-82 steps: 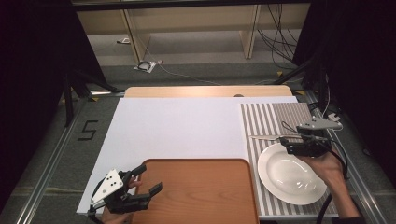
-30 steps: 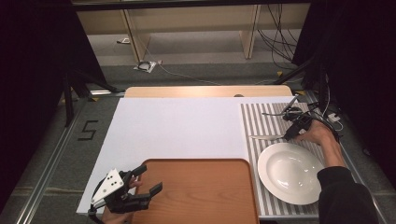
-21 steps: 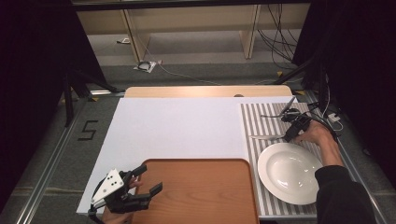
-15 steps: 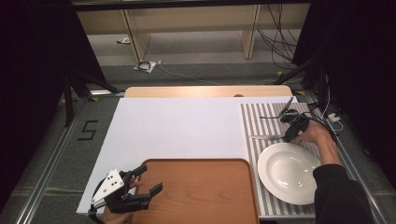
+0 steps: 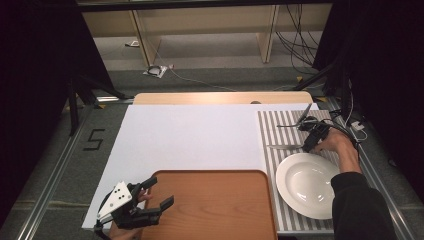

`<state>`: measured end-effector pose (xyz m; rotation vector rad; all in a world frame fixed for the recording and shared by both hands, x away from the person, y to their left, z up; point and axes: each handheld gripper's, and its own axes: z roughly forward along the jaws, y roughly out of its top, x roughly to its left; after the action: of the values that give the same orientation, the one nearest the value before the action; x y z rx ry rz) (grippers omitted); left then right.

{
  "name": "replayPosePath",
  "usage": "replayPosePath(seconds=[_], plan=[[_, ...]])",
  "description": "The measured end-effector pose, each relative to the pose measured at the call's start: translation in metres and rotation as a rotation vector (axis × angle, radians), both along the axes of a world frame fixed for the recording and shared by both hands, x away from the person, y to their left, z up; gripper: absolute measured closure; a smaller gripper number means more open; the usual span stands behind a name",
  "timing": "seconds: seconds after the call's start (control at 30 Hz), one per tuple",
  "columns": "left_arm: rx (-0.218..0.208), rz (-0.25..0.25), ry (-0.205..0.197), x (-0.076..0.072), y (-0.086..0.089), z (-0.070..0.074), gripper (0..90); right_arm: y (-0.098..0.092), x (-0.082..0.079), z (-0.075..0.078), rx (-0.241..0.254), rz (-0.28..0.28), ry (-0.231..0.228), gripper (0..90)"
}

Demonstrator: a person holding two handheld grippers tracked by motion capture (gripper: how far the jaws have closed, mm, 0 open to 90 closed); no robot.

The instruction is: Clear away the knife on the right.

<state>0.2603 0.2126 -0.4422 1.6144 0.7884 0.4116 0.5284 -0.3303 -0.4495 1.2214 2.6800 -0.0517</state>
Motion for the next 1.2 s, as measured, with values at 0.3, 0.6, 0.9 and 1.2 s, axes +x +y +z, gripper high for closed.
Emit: replayPosePath(seconds=[0.3, 0.6, 0.9, 1.2], plan=[[0.001, 0.001, 0.0, -0.0001, 0.0, 0.0, 15.4, 0.0004, -0.0003, 0.0002, 0.015, 0.005, 0.012, 58.0], [0.004, 0.002, -0.001, -0.0003, 0.0001, 0.0002, 15.4, 0.0026, -0.0008, 0.0001, 0.019, 0.033, 0.03, 67.6], [0.003, 0.003, 0.0, -0.0001, -0.0001, -0.0001, 15.4, 0.0069, -0.0028, 0.0, 0.021, 0.054, 0.052, 78.5], [0.003, 0.005, 0.002, 0.0004, 0.0005, -0.0002, 15.4, 0.0093, -0.0057, 0.0, 0.01, 0.082, 0.036, 80.1]])
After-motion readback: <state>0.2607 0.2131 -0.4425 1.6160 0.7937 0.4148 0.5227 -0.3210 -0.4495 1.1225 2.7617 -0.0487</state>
